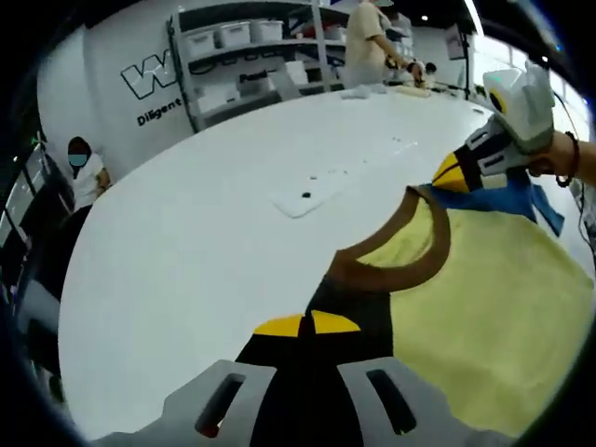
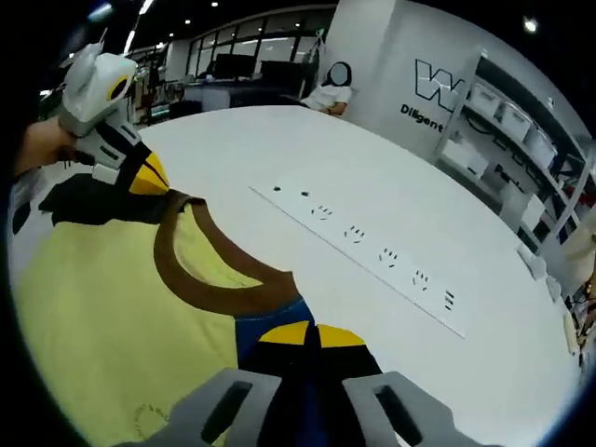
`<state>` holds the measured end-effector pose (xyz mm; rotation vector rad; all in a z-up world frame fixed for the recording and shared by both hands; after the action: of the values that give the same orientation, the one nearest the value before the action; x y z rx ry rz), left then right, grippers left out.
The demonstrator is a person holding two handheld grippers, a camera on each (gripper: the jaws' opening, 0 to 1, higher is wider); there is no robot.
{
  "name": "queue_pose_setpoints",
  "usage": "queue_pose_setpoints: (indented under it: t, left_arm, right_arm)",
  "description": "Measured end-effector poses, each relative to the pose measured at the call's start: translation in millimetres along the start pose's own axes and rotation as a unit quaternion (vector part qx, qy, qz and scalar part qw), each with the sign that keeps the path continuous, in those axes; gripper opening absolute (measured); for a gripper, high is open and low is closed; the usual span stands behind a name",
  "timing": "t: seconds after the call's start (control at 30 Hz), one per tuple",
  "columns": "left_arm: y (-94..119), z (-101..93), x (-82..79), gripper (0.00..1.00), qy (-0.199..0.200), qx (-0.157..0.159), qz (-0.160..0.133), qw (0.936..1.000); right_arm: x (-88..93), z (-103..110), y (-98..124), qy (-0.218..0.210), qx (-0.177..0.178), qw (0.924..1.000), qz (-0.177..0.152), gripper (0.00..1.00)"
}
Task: Fold the garment on the visible template until the final outline fits inside the template.
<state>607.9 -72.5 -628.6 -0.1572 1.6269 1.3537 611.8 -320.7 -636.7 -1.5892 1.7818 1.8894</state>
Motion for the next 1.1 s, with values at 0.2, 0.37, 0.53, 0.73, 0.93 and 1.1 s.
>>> queue_pose_setpoints:
  t: [0.2,0.37,0.53,0.73,0.93,1.1]
  left_arm:
    - [3,2.1,0.3,0.07,0.0,-0.013,0.003,0.9999]
    - [17,1.1,-6.5,0.18,0.055,-0.002,-0.022,0.9983]
    - [34,-0.6,-15.2,0.32,0.054,0.007,-0.051,0.9972]
    - [57,-1.0,-20.7,0.56,0.076,0.004,-0.086,0.9934]
    - [79,-2.9,-24.7,0.9,0.079,-0.011,-0.118,0.9898]
    - [100,-7.3,-29.8,0.99,0.085,-0.009,-0.139,0.9866]
  right_arm:
    - [-2.9,2,4,-0.042,0.0,0.9991,0.004,0.0]
    - [-4.6,3,13,-0.061,0.009,0.9979,0.019,0.13]
    - [-17.9,8,24,-0.081,-0.006,0.9967,-0.008,0.31]
    - [-32.7,17,45,-0.094,-0.029,0.9944,-0.04,0.56]
    - [-42.3,26,70,-0.117,-0.057,0.9891,-0.069,0.81]
    - [-53.1,35,92,-0.117,-0.079,0.9849,-0.101,0.95]
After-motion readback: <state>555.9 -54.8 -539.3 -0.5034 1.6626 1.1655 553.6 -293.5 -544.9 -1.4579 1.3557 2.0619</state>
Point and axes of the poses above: the point that each gripper's makers call its tool centre point, and the gripper's own axes: y roughly backward along the fingers, z roughly to its left, x roughly out of its underside, the point moved 6 cm from there along y, roughly backward along the fingers, and after that the axes turned 1 degree about y, right-handed, at the moved point
